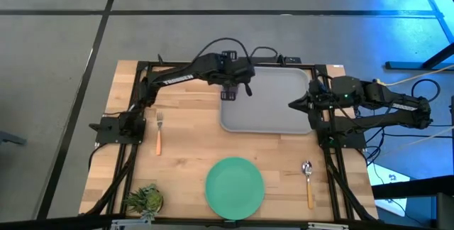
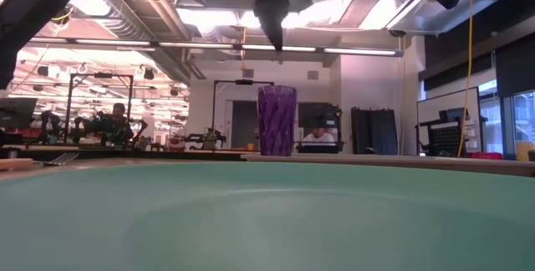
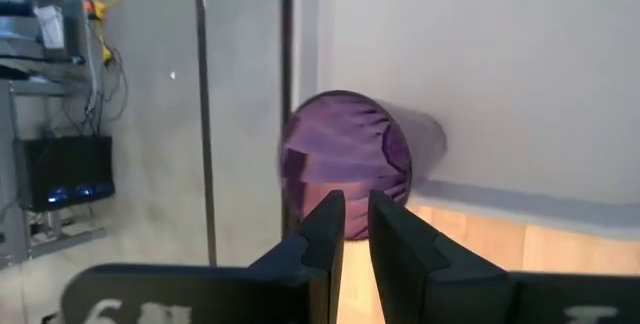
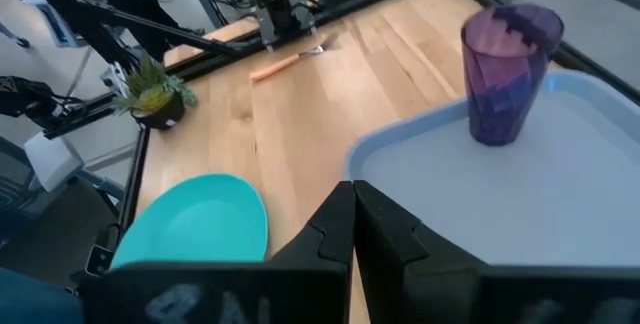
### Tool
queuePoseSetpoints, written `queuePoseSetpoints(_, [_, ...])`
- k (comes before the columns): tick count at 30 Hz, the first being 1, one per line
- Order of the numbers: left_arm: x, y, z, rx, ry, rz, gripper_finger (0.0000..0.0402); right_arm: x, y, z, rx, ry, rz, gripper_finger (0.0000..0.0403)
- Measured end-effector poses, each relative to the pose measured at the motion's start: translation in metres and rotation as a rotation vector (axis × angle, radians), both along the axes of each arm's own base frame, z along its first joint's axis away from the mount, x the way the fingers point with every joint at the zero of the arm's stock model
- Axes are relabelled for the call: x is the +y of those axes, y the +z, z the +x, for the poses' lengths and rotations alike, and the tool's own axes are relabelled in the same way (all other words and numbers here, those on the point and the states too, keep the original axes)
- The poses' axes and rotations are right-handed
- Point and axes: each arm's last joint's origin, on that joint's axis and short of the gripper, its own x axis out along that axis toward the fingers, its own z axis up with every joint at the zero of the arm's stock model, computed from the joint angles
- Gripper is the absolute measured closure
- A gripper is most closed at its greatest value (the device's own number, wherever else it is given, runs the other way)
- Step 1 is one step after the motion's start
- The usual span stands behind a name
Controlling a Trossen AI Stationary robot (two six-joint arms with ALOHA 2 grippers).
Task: Pick and place plate/cup/fork/spoon on tray
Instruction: Adjust the gray tray
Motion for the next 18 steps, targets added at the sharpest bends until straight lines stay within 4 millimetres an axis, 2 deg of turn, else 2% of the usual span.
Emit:
queuePoseSetpoints(5, [-0.012,0.026,-0.016,-0.08,-0.084,-0.093,0.036,-0.004,-0.009,0.002,0.101,-0.127,0.03,0.039])
queuePoseSetpoints(8, [-0.015,0.034,-0.025,-0.085,-0.112,-0.133,0.036,-0.008,-0.018,0.005,0.198,-0.18,0.079,0.039])
queuePoseSetpoints(14, [-0.017,0.036,-0.04,-0.026,-0.055,-0.192,0.036,-0.016,-0.03,0.018,0.309,-0.196,0.129,0.039])
queuePoseSetpoints(18, [-0.022,0.03,-0.046,0.0,-0.028,-0.383,0.037,-0.023,-0.036,0.025,0.361,-0.234,0.142,0.039])
